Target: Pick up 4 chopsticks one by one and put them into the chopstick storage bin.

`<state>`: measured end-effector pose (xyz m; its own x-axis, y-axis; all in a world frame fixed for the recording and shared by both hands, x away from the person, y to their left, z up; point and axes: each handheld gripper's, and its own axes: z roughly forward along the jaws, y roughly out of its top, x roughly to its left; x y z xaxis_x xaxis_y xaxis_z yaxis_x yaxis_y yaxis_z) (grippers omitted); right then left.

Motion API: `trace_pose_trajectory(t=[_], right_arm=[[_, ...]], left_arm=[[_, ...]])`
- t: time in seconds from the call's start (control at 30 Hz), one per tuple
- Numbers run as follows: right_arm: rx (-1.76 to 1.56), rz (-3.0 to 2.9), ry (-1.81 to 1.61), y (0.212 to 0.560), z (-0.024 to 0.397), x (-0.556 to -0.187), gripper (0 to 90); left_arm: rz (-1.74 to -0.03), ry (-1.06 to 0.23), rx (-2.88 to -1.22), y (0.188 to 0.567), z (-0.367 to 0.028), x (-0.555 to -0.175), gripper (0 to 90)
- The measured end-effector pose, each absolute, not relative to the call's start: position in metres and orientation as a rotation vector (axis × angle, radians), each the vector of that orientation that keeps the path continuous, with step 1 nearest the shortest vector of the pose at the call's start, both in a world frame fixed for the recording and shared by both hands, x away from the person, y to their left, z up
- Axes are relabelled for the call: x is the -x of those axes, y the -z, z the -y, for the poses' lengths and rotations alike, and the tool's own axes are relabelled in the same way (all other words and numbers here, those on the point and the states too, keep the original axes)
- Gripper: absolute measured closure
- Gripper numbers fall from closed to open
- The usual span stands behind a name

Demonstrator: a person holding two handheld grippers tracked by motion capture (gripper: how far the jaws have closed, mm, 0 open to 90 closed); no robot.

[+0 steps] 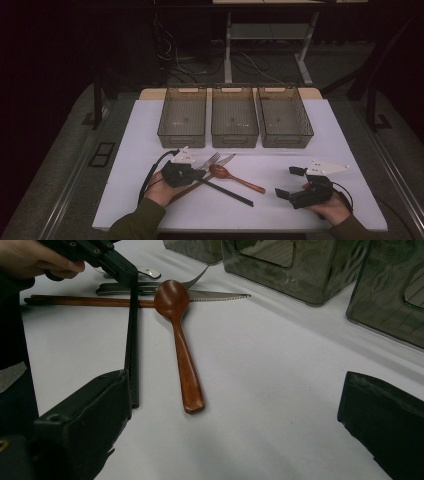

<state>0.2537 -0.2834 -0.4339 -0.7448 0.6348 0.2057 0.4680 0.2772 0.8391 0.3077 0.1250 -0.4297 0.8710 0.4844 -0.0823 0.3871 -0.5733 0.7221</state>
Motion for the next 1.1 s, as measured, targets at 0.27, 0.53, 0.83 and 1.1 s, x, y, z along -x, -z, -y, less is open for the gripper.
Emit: trace_pose_trajectory(t=[0.27,0.53,0.83,1.1], right_arm=[[-1.031,-2.371,-1.465,0.4344,0.2830,-0.2541,0.6],[-1.039,-2.362,-1.468,0.4340,0.2835,-0.2539,0.6],[-1.039,-2.360,-1.468,0.4337,0.2839,-0.2538,0.6],[-1.041,-2.357,-1.472,0.4337,0.2840,-0.2537,0.6]], left_arm=[[-0.681,-0.171,-2.271,0.4353,-0.1235,-0.3144,89.1],[-0.684,-0.164,-2.304,0.4378,-0.1224,-0.3147,89.1],[-0.681,-0.147,-2.319,0.4375,-0.1209,-0.3122,89.2],[-0.679,-0.130,-2.331,0.4367,-0.1221,-0.3075,89.2]])
